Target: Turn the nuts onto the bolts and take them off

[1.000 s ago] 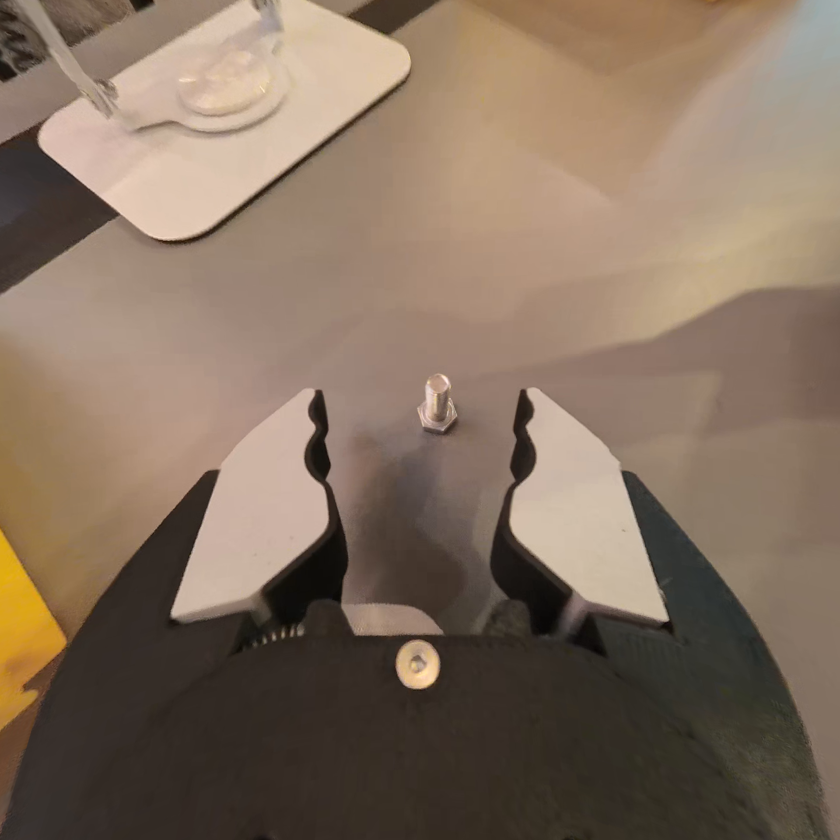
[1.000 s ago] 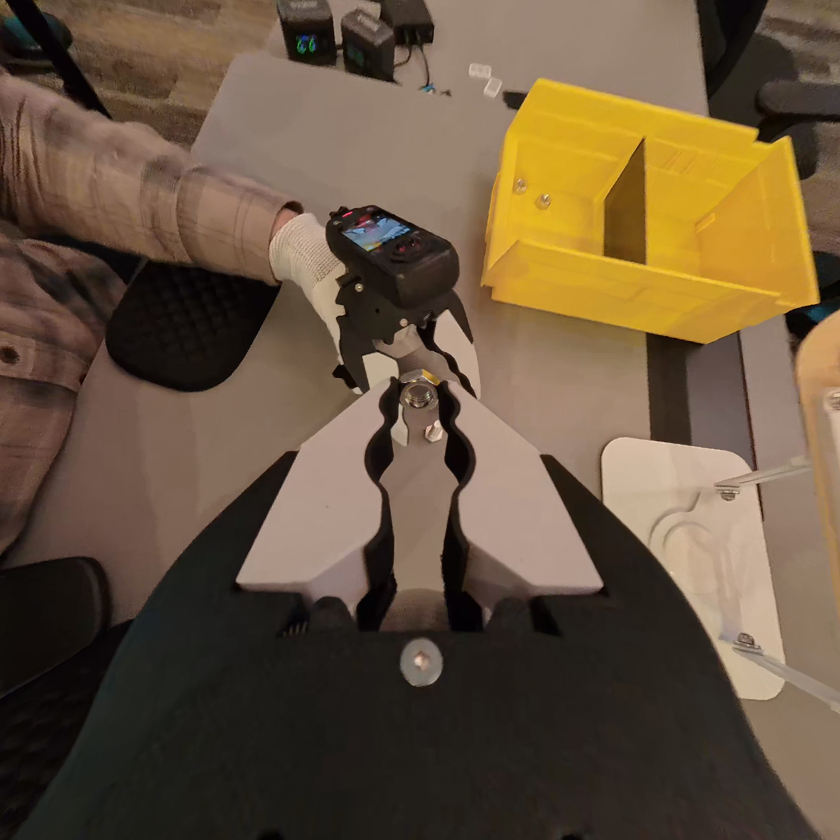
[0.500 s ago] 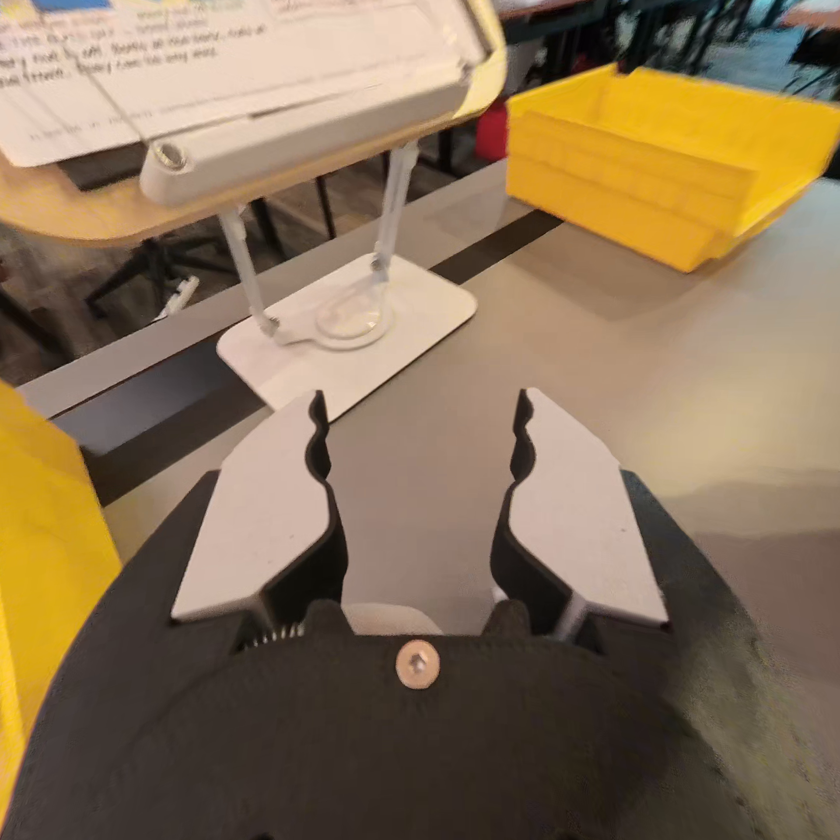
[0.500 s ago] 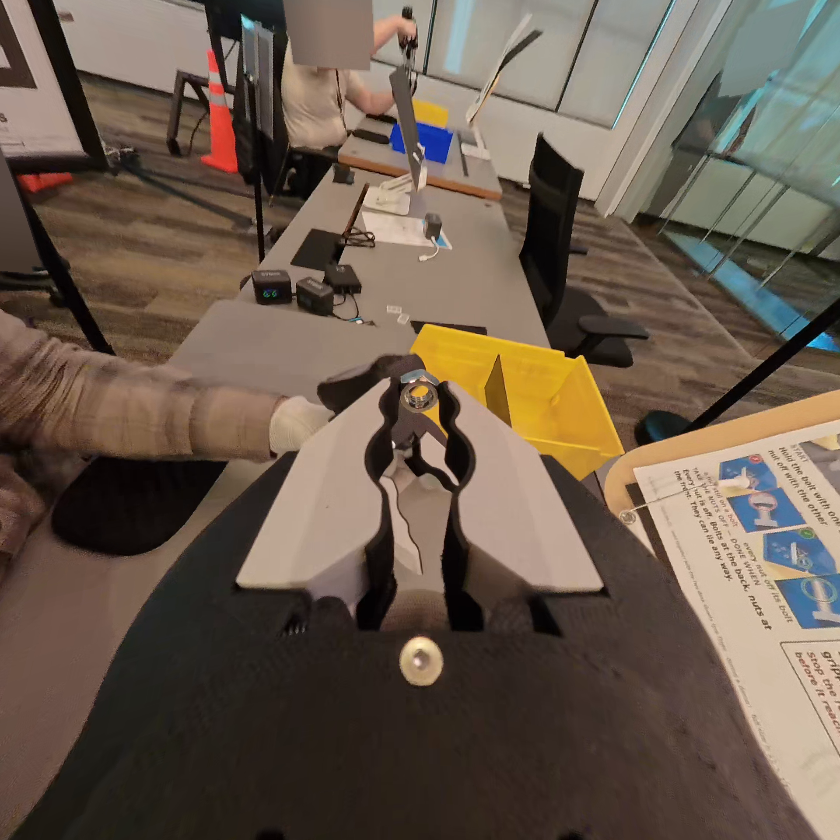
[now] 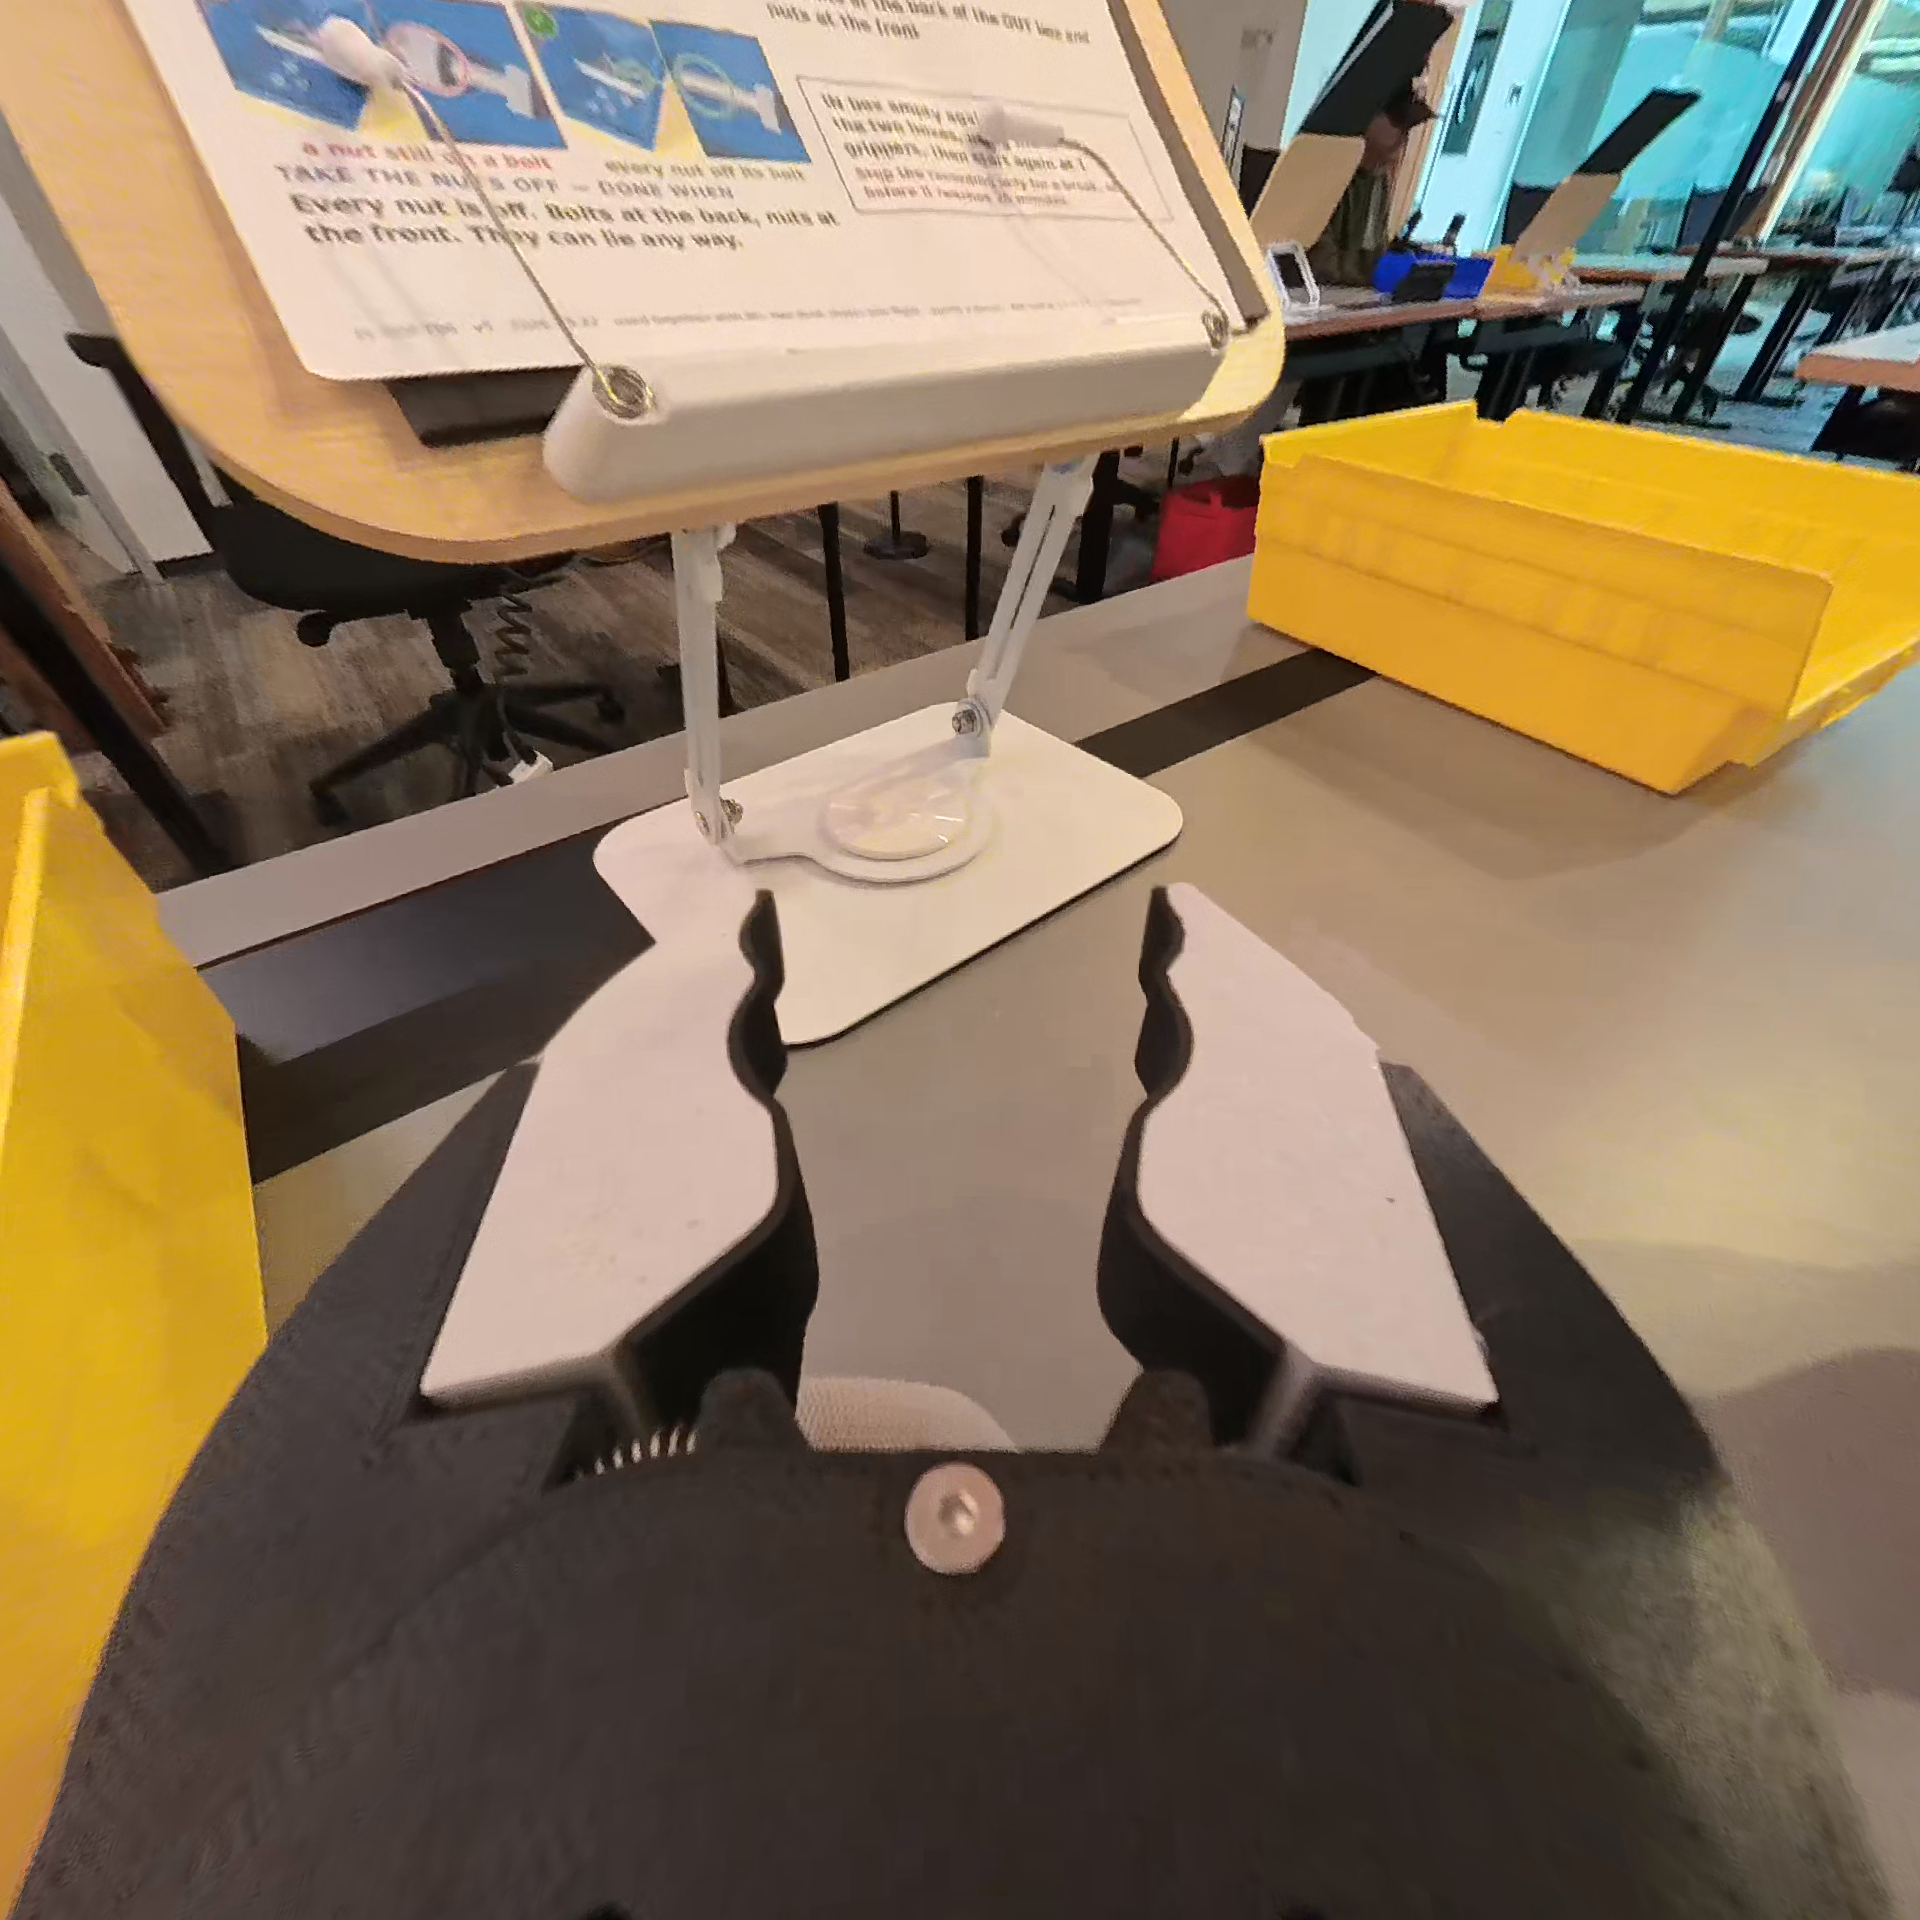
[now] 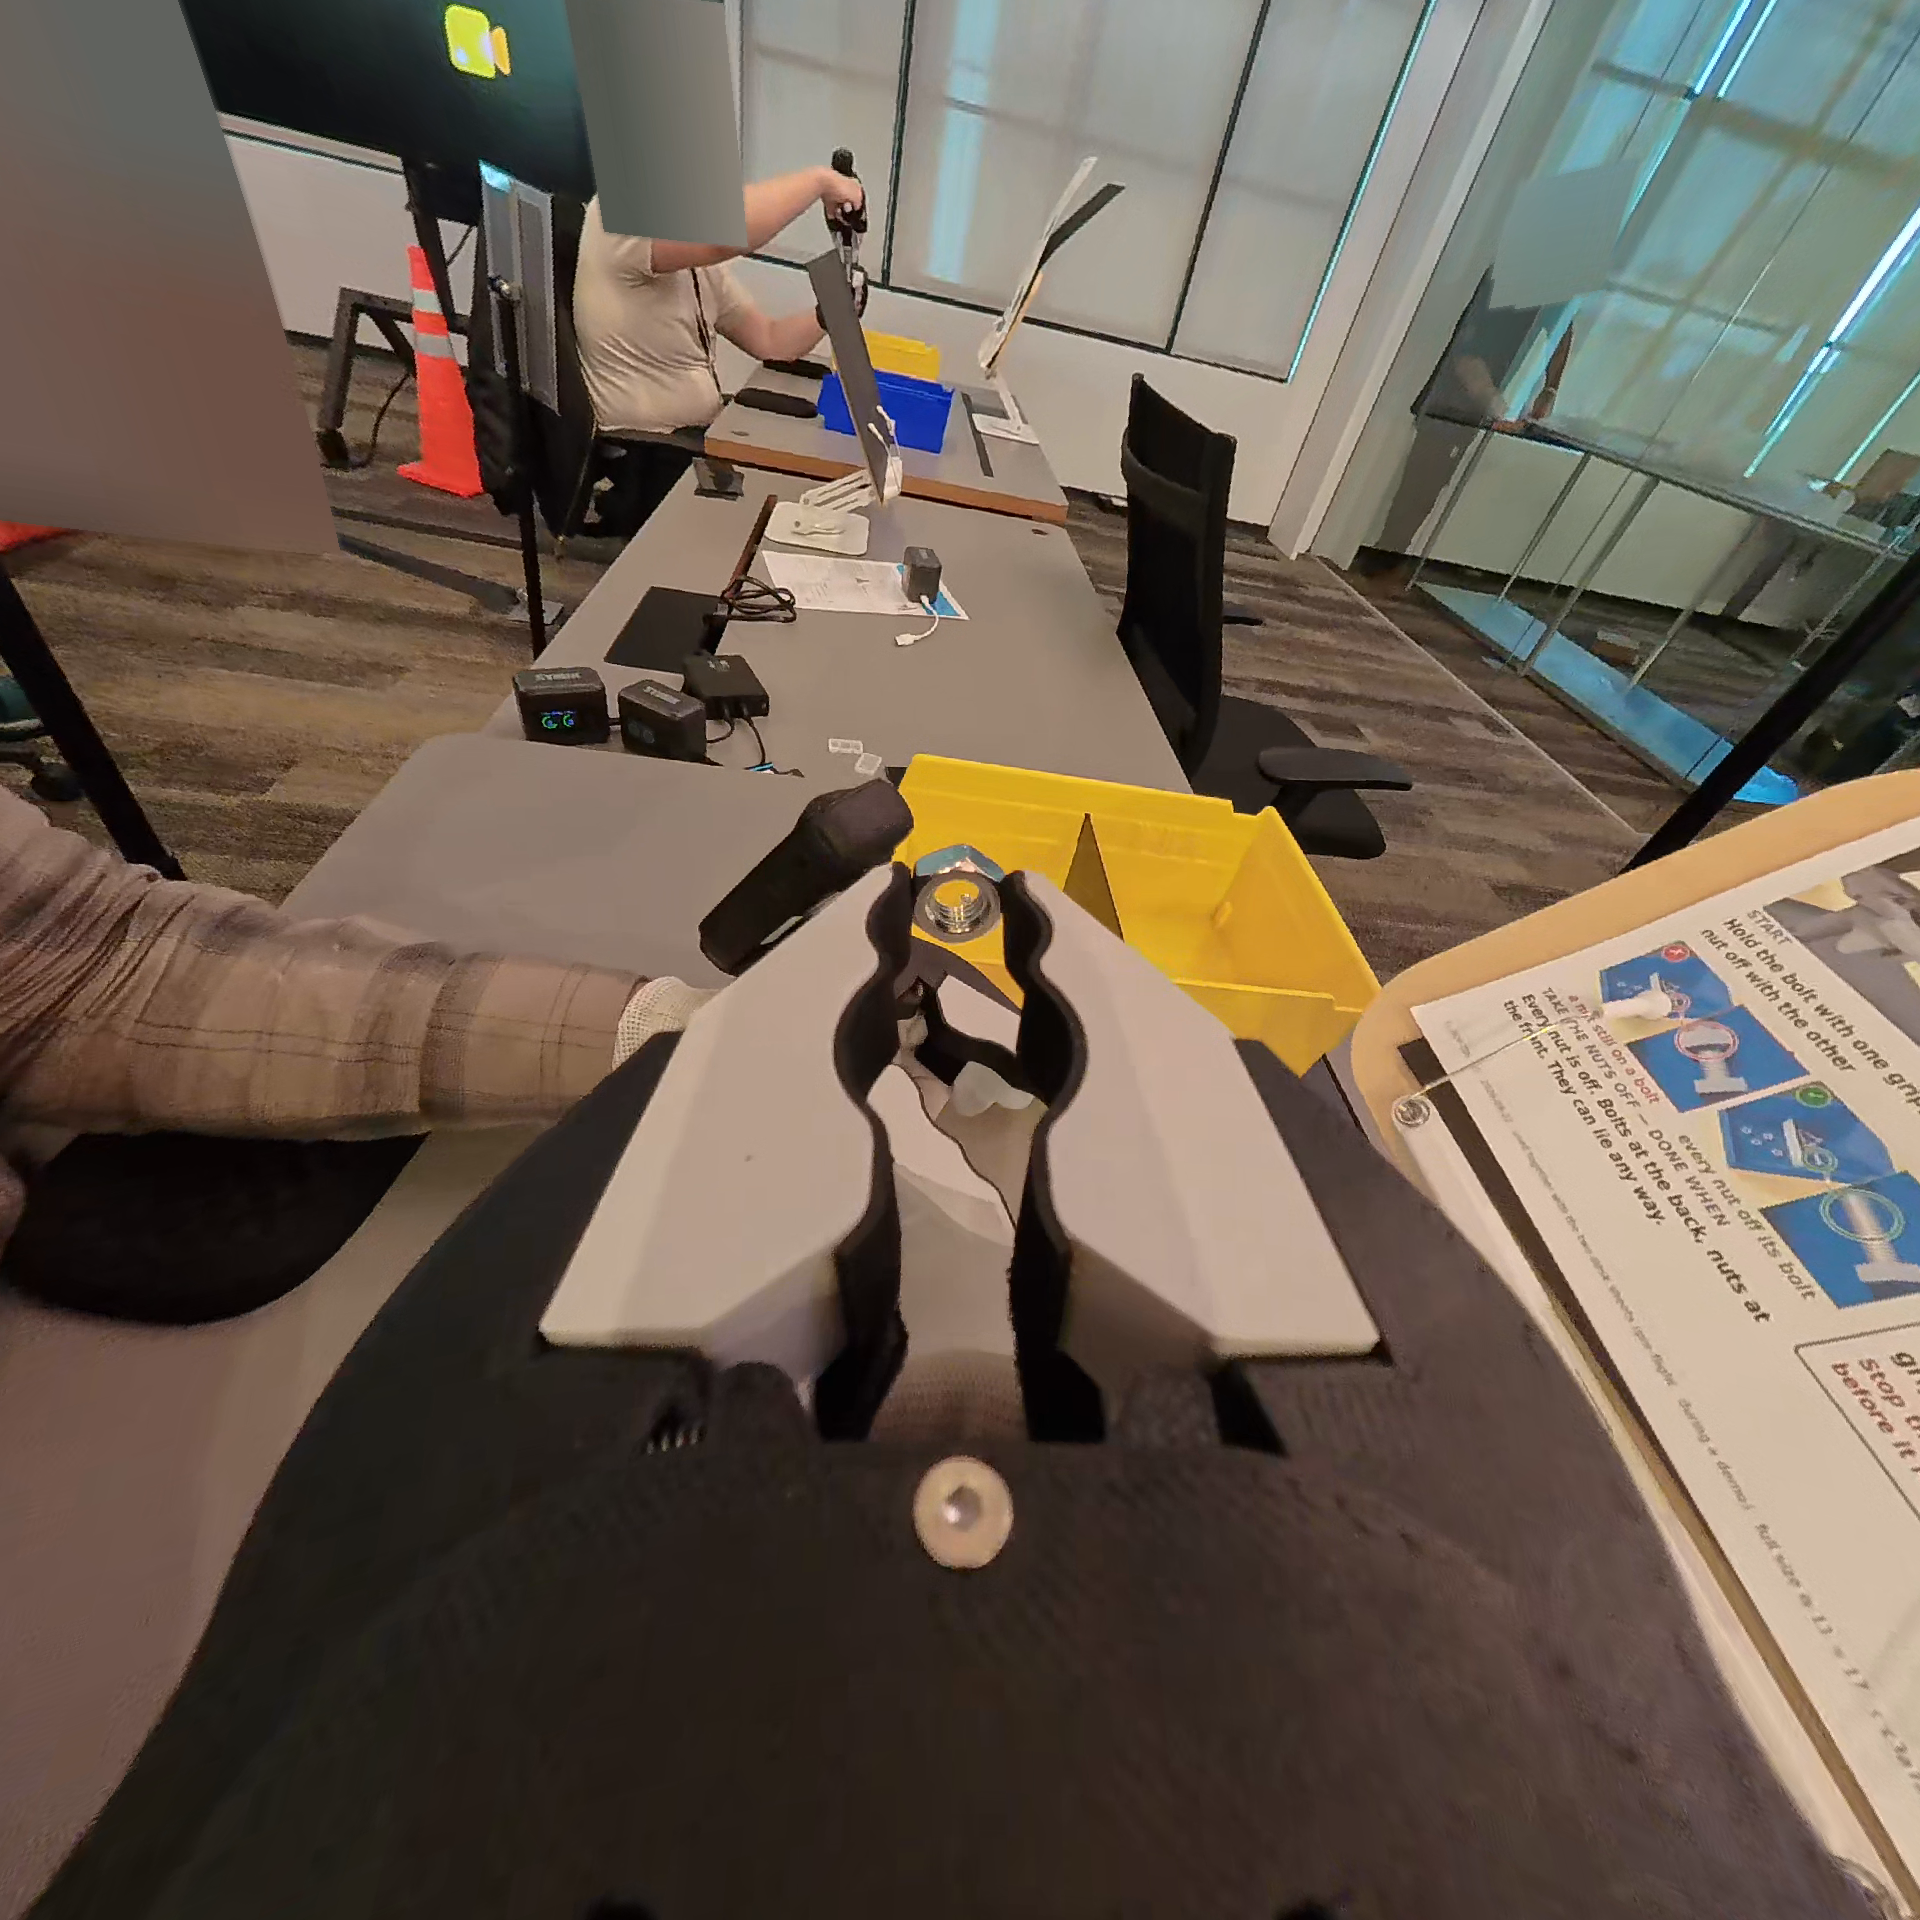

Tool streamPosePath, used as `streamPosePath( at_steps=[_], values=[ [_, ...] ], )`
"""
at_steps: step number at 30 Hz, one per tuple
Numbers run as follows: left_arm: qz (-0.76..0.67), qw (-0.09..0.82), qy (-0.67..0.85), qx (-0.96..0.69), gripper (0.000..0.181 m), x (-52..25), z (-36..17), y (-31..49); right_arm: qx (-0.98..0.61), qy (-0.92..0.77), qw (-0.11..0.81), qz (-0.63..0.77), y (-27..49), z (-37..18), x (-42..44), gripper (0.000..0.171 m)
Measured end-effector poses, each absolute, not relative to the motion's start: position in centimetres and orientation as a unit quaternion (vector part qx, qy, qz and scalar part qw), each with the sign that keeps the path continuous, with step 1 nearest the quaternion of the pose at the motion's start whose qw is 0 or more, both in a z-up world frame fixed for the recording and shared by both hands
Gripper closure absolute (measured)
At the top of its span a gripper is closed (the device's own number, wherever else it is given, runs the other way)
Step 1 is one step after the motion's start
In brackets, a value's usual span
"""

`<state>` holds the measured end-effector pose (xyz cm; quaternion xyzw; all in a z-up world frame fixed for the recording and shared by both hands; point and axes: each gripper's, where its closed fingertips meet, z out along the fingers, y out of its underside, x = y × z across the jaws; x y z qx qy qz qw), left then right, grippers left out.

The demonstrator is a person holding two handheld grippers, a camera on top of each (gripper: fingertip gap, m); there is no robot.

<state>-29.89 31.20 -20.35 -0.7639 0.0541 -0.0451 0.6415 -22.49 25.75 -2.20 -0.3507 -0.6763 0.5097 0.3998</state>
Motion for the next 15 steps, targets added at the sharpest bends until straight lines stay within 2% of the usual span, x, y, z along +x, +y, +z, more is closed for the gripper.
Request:
streamPosePath(
  at_steps=[15],
  values=[
    [-0.076,0.611,0.06,-0.786,0.113,-30.1,-21.3,30.4,-0.365,-0.685,0.402,0.486,26.5,-3.4,-22.7,0.155]
  ],
)
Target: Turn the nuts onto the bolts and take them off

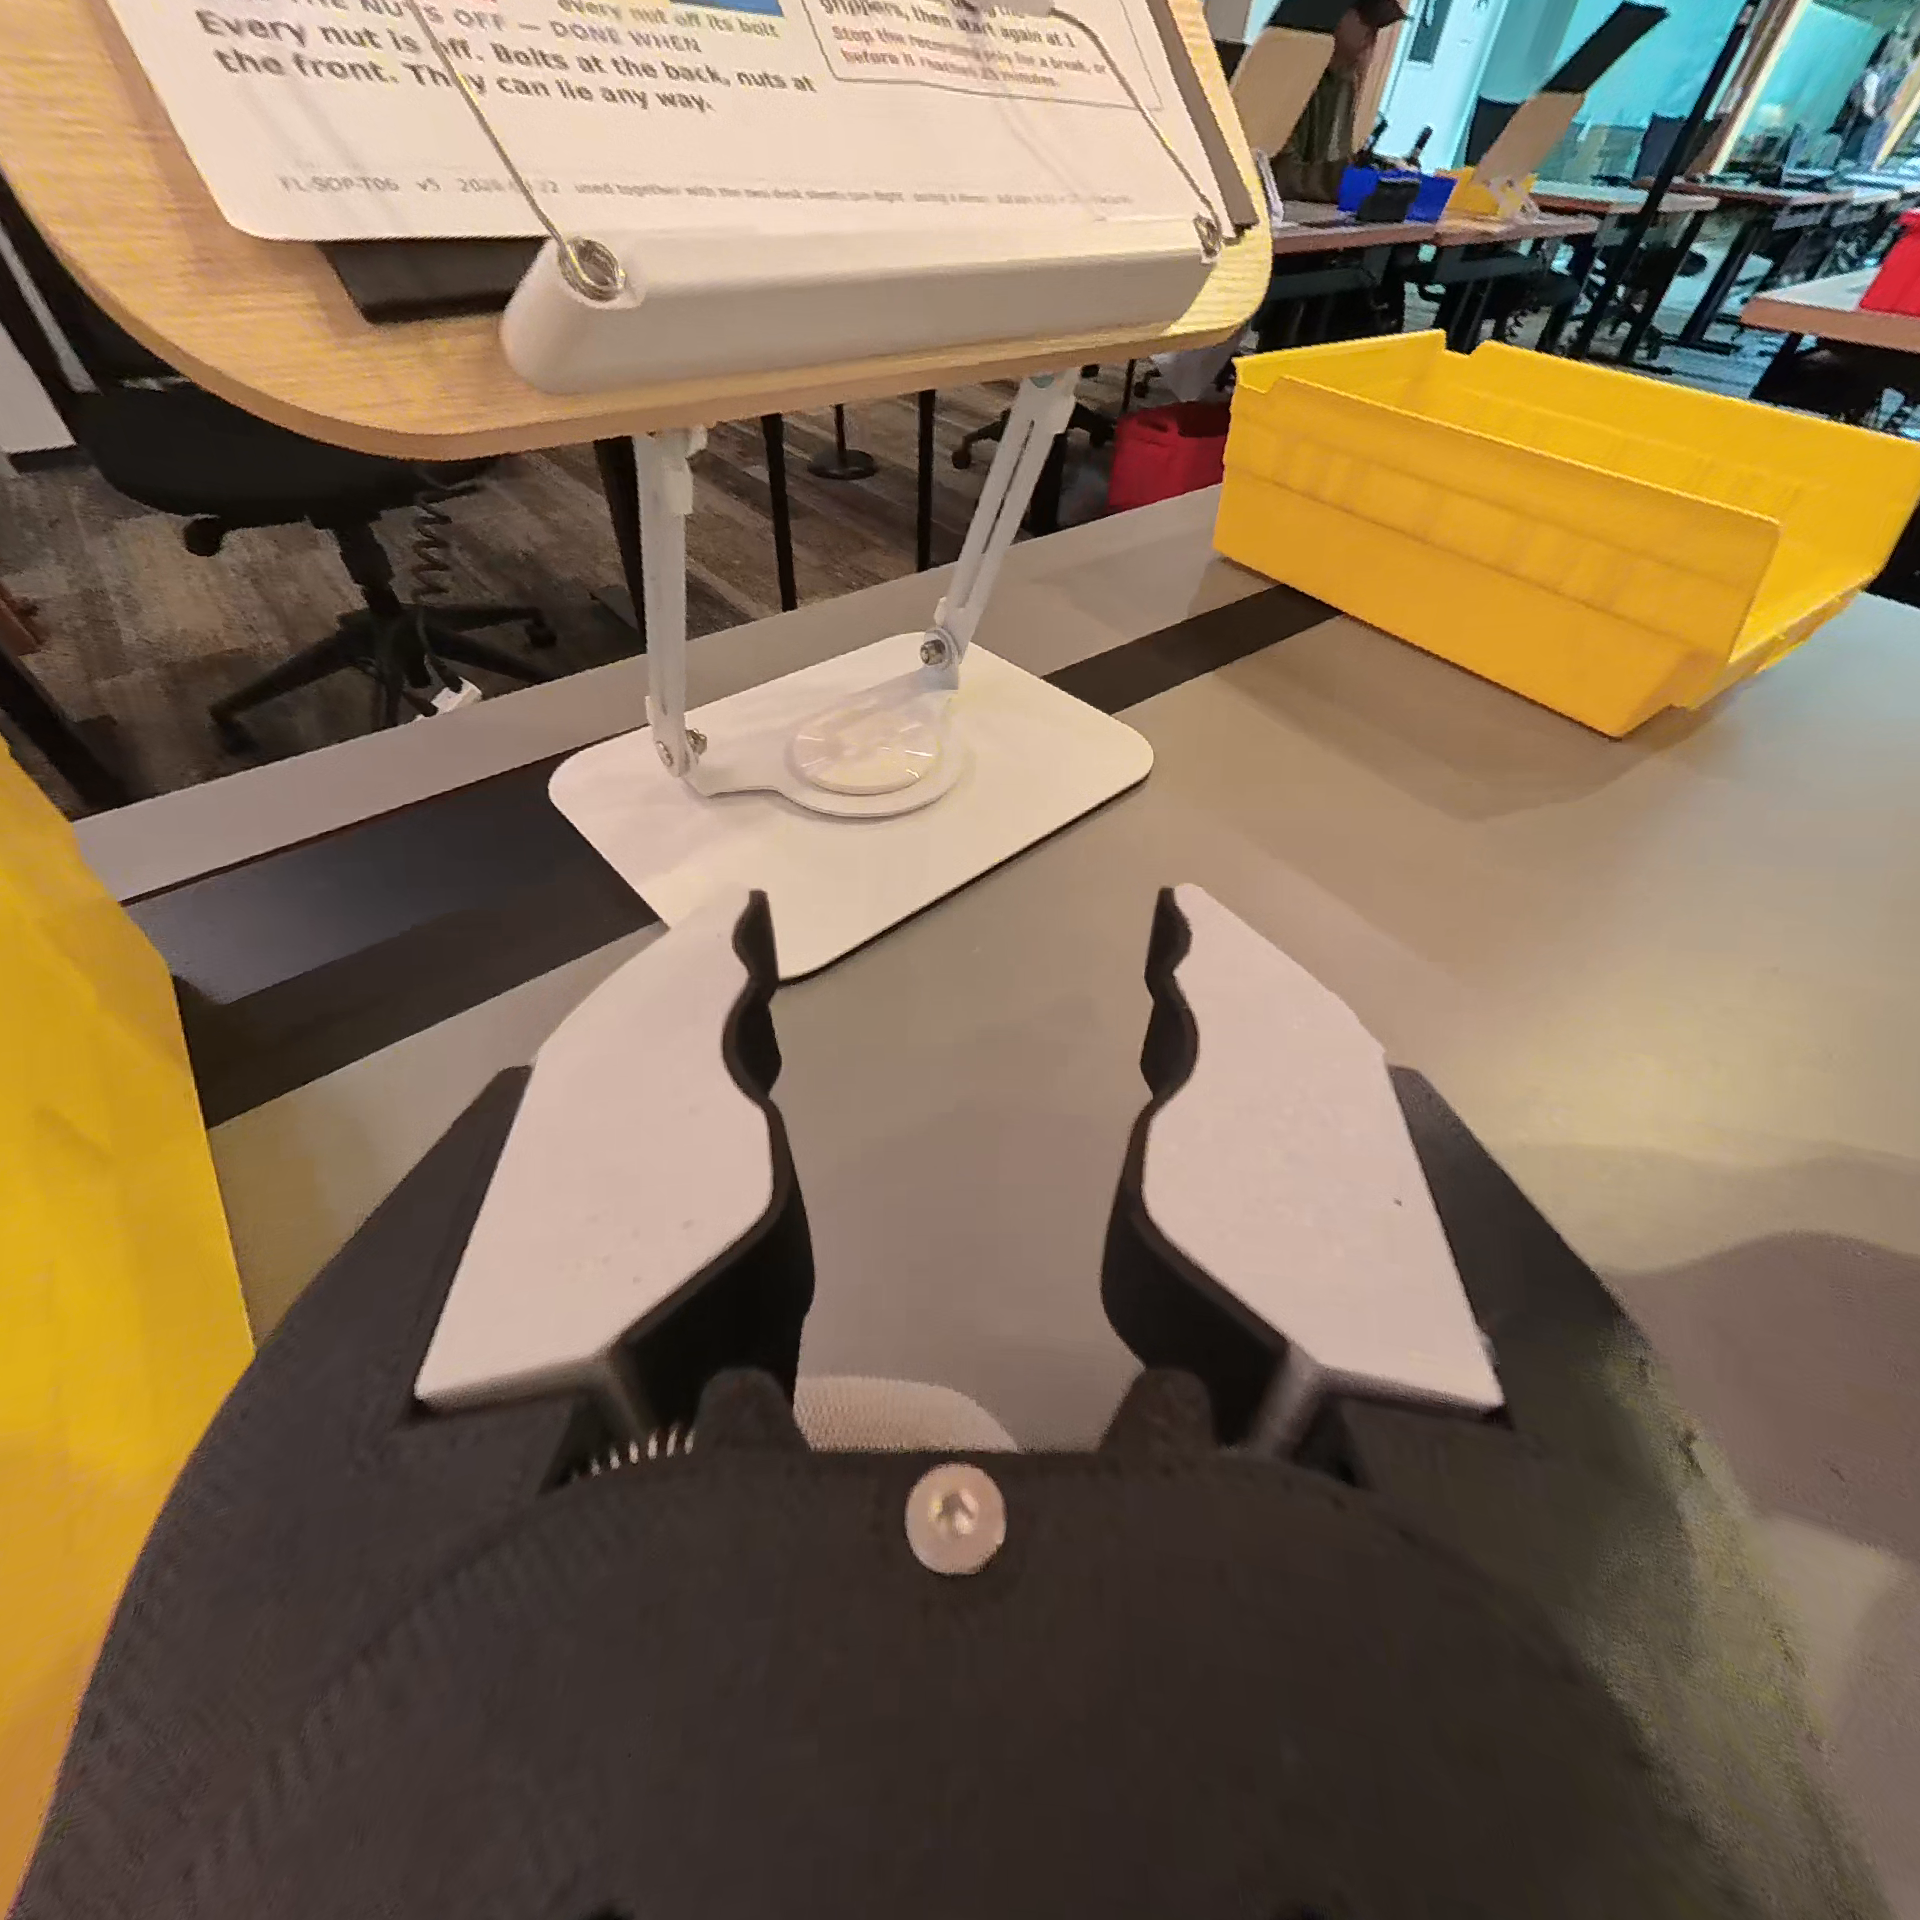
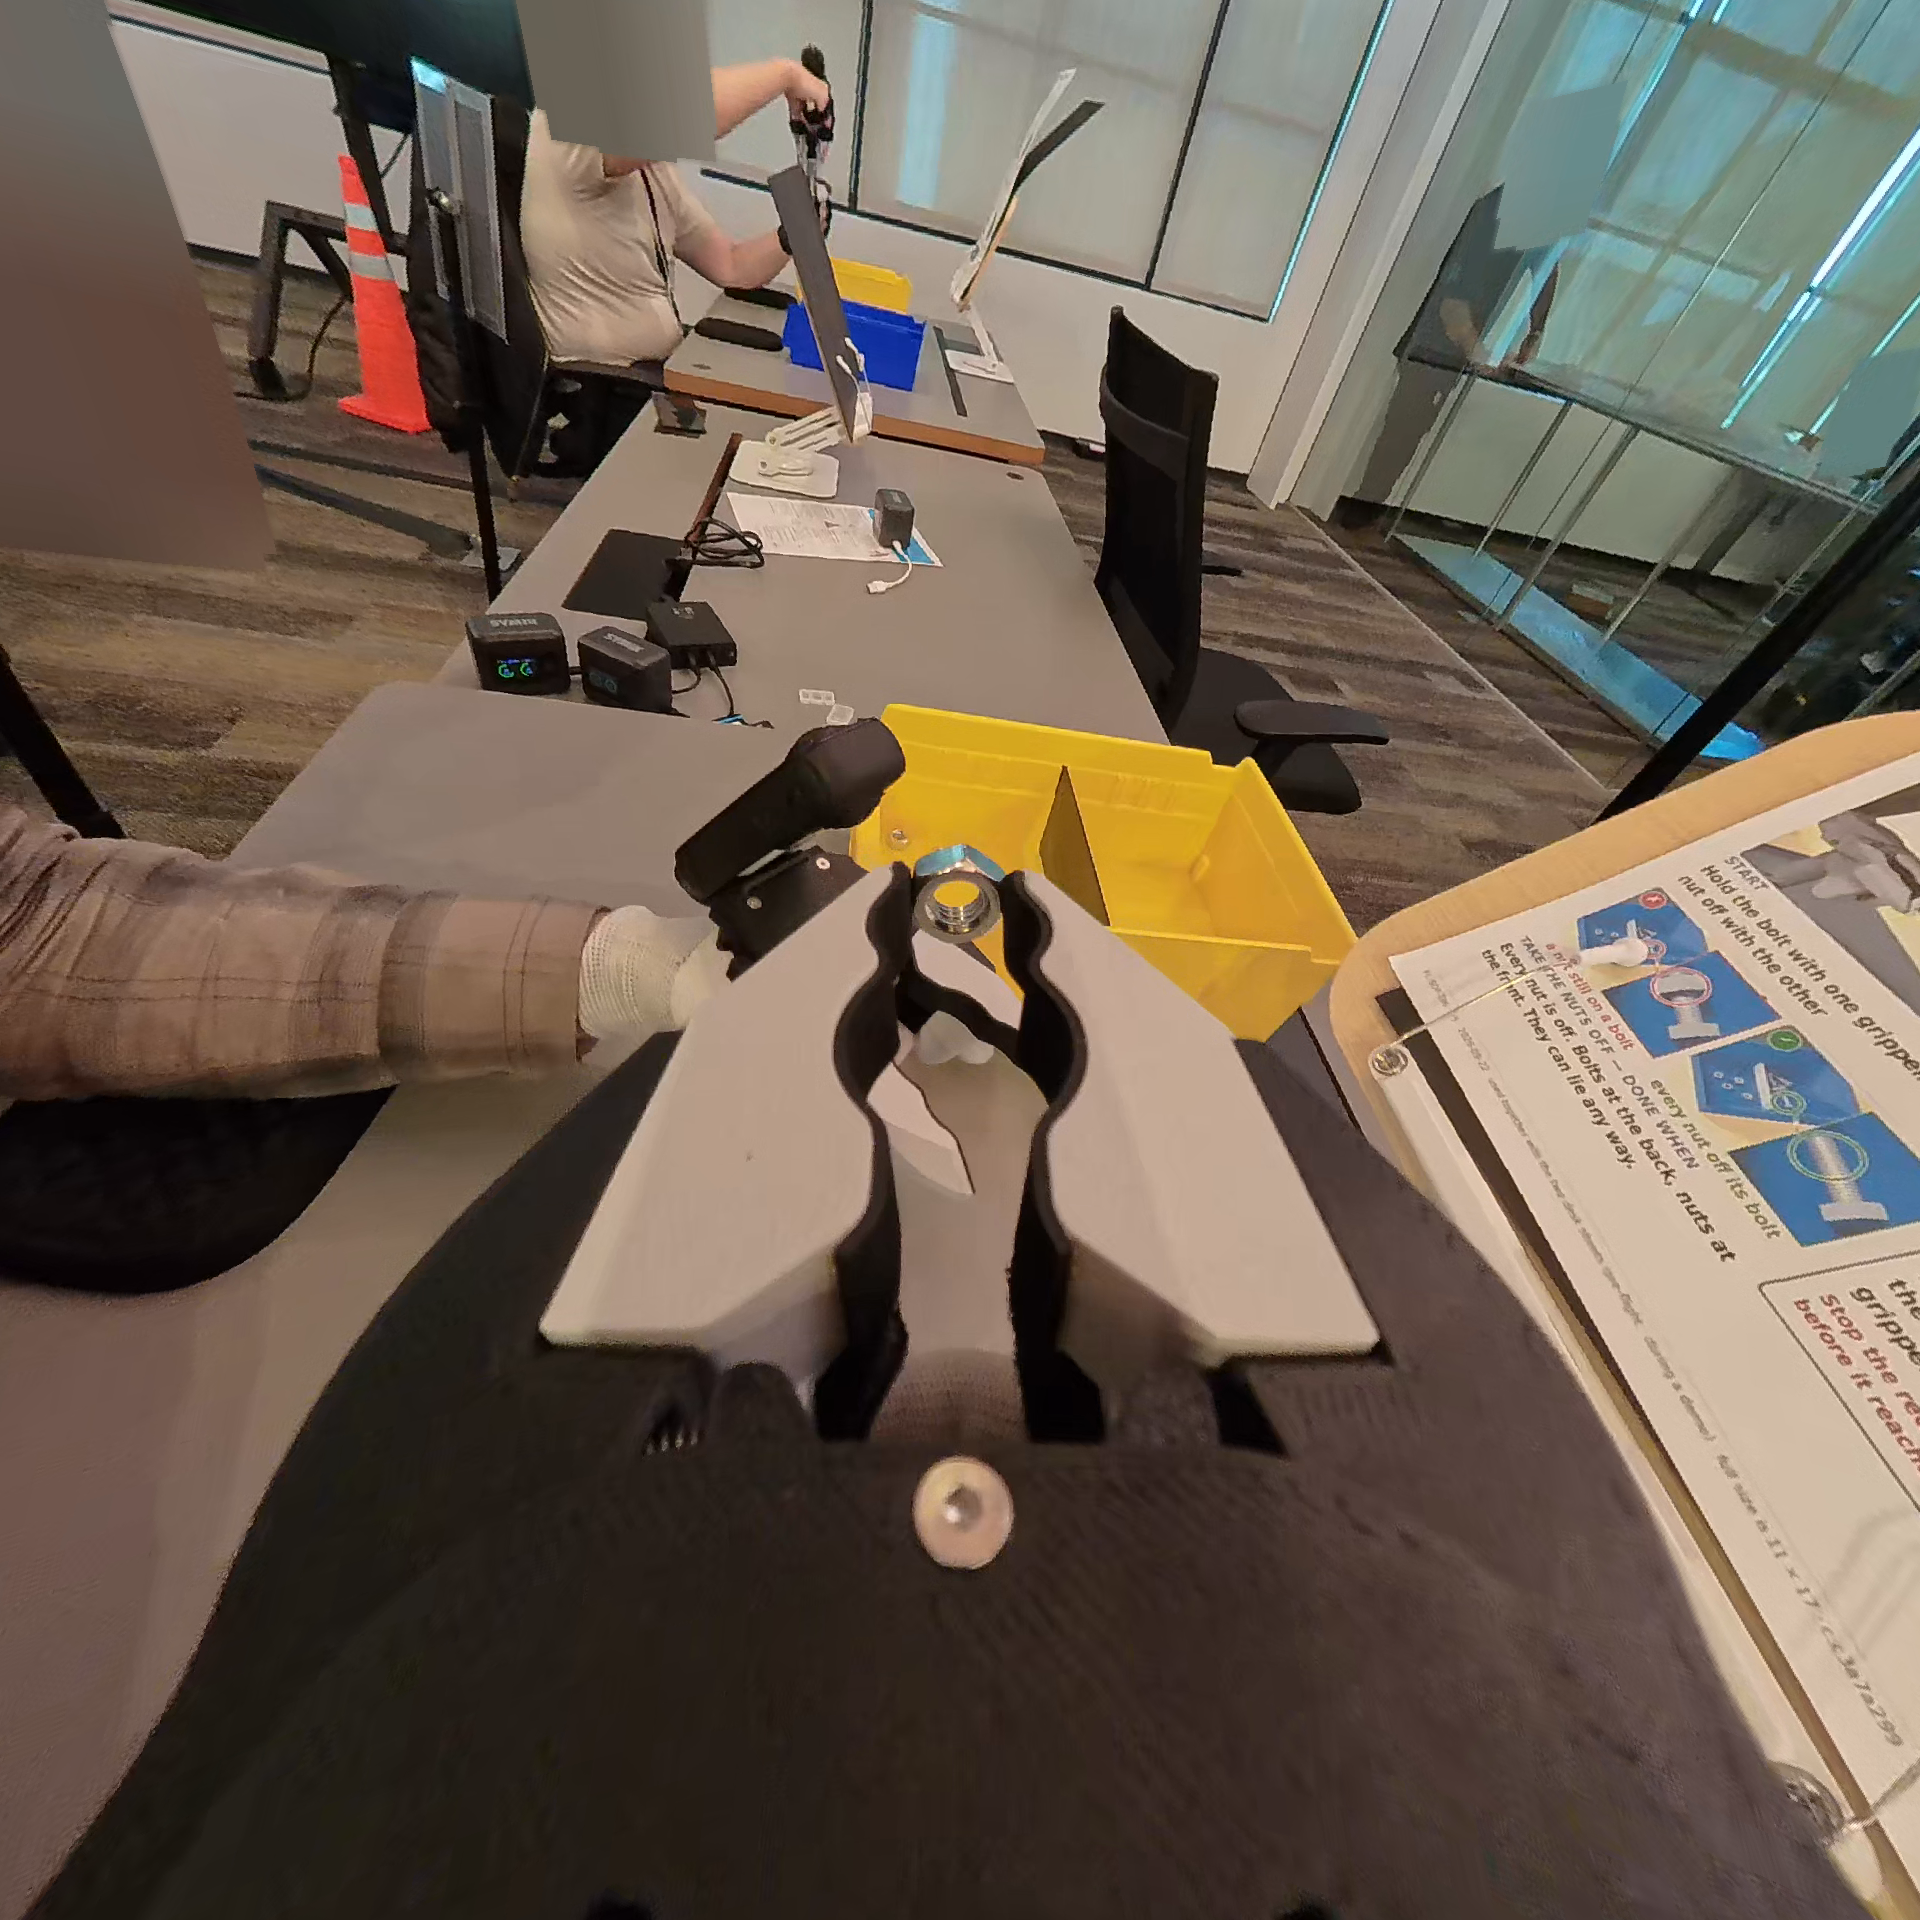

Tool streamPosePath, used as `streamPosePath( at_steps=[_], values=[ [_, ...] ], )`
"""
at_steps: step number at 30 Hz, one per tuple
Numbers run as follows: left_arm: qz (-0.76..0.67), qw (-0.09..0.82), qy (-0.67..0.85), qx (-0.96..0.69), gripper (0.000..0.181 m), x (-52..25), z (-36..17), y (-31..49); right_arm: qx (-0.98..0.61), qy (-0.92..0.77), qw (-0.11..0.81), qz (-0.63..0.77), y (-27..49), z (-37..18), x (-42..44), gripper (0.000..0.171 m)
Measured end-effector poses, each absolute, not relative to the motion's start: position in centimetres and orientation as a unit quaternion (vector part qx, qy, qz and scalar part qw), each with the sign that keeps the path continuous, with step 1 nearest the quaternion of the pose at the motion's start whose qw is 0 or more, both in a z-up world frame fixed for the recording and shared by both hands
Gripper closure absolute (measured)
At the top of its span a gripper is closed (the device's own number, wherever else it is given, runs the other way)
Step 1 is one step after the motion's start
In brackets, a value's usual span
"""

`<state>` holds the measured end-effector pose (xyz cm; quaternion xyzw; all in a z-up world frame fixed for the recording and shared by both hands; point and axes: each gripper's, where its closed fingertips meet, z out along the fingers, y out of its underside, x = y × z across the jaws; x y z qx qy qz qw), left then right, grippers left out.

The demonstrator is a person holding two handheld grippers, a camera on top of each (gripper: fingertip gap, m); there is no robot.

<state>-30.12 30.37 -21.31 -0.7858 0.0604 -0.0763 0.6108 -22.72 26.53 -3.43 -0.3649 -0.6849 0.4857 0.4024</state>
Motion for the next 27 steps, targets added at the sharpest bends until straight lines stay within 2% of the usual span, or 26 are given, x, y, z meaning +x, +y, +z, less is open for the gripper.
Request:
streamPosePath(
  at_steps=[12,19,27],
  values=[
    [-0.162,0.537,0.186,-0.807,0.107,-26.4,-22.8,27.1,-0.377,-0.692,0.403,0.466,28.0,-4.3,-22.2,0.155],
    [-0.142,0.452,0.261,-0.841,0.107,-24.8,-26.4,25.6,-0.377,-0.691,0.402,0.467,28.2,-4.4,-22.1,0.155],
    [-0.132,0.407,0.293,-0.855,0.11,-25.1,-28.6,24.3,-0.381,-0.694,0.395,0.467,28.6,-4.9,-22.0,0.155]
  ],
)
